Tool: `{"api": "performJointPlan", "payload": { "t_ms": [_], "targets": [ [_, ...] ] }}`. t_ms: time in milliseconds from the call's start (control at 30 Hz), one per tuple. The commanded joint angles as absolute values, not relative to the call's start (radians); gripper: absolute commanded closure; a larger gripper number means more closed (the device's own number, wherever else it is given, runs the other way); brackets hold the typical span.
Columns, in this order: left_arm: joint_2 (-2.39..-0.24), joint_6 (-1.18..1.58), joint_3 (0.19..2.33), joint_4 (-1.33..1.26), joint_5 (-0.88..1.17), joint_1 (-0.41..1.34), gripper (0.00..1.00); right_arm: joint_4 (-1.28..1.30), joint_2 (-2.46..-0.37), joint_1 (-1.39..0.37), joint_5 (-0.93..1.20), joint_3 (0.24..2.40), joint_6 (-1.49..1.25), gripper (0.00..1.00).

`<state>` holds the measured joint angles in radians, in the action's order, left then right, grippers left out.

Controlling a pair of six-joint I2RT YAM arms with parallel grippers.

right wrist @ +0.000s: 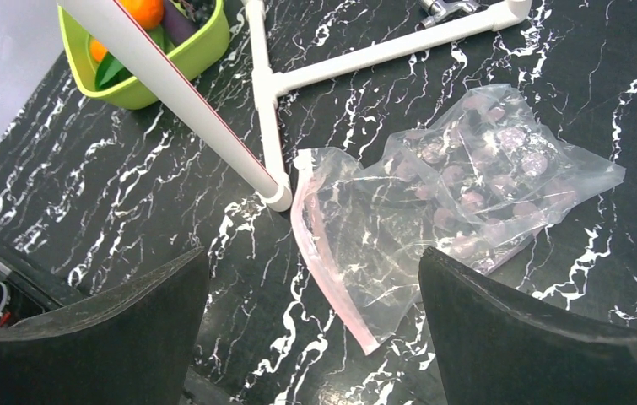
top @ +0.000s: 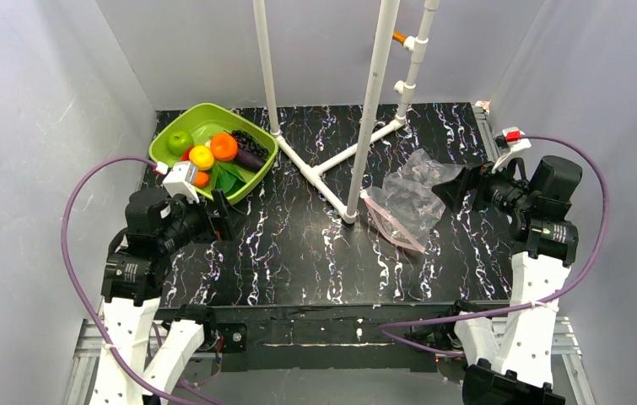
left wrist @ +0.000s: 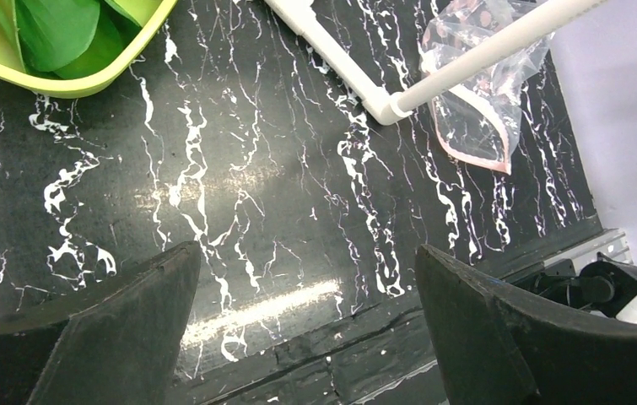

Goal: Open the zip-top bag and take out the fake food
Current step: Reset both arms

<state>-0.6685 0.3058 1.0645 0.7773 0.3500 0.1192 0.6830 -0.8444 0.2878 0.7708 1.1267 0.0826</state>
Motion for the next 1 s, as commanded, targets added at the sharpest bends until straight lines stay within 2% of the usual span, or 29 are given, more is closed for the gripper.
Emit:
{"api": "performJointPlan", "payload": {
  "t_ms": [0,133,967],
  "targets": [
    [-0.668,0.276,1.09,0.804,0.313,0.119,0.02,0.623,-0.82,0.291,0.766,1.141,-0.03,0.02],
    [-0.666,0.275,1.087,0.801,0.312,0.118,0.02,0.619,-0.807,0.291,0.706,1.123,-0.055,0.02],
    [-0.647,0.273,1.056,0.795,0.308,0.118,0.02,0.624,-0.799,0.291,0.749,1.107,-0.026,0.02]
  ]
}}
